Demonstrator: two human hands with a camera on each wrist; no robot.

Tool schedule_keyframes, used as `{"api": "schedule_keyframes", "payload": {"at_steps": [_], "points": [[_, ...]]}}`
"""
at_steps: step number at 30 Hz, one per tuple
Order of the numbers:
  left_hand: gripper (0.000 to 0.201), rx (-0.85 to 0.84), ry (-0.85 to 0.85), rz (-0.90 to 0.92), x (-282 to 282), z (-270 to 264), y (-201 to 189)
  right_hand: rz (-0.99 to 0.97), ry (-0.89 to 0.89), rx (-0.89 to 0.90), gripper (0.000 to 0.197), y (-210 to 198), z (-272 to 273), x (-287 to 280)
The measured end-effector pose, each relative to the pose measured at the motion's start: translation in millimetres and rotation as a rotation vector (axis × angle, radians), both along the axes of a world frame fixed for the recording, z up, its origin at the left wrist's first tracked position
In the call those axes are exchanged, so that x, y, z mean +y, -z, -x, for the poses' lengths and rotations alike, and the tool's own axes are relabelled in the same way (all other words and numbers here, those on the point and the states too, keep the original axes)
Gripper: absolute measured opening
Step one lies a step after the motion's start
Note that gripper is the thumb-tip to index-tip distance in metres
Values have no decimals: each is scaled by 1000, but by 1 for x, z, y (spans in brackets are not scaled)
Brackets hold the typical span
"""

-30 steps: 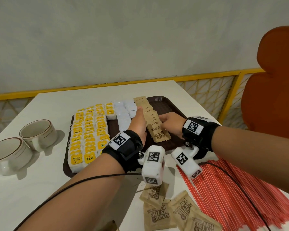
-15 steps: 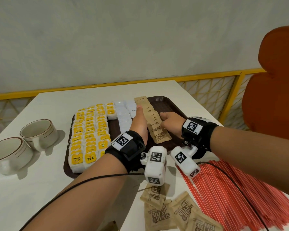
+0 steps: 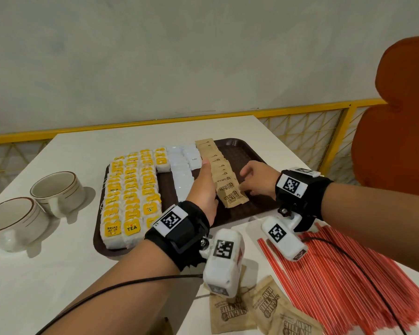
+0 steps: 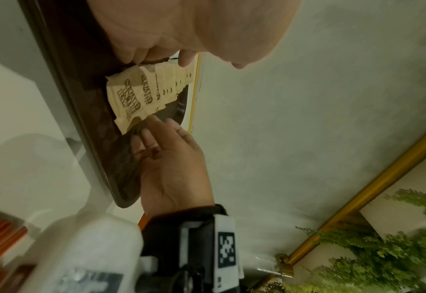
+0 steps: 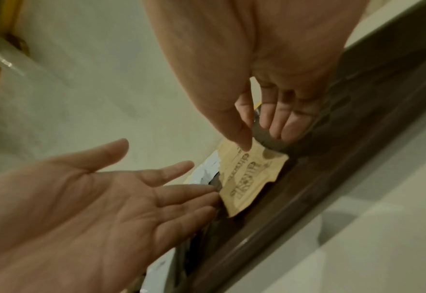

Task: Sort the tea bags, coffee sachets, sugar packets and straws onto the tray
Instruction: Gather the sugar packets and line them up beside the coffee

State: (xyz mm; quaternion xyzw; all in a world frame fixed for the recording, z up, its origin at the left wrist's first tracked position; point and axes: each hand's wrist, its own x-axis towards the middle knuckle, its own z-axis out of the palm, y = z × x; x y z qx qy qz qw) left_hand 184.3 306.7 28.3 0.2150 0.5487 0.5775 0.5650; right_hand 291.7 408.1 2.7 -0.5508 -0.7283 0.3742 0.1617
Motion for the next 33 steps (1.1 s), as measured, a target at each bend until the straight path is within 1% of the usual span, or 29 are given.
{"api": "schedule_keyframes", "payload": {"at_steps": [4,7,11,13,15,19,24,28,32,33], "points": [[51,-6,16,8,-3,-2,-3,61,-31,-44,30,0,0,-4],[52,-19,22,-6,-5,-2,-4,43,-39,-100,29,1,2,-3],[46,-16,-33,-52,-2,-2,-4,74,-4,-40,30,-2,4,2],[49,-9,-52,-58,0,-2,-4,89,13,-17,30,-4,4,2],[51,3,-51,-44,-1,-2,-5,94,16,-5,30,-6,5,2],[51,-37,-18,-25,-4,-2,-7,105,14,11,29,-8,8,2],[49,-66,-60,-28,-3,-4,-6,144,-3,39,27,-8,7,2],[49,-58,-66,-3,-2,-2,-5,96,-3,31,24,-5,3,4],[53,-66,-58,-10,-1,-1,-5,-27,14,85,16,-1,2,5],[52,-69,-51,-19,-1,-1,-4,-55,2,87,18,1,2,5]]}}
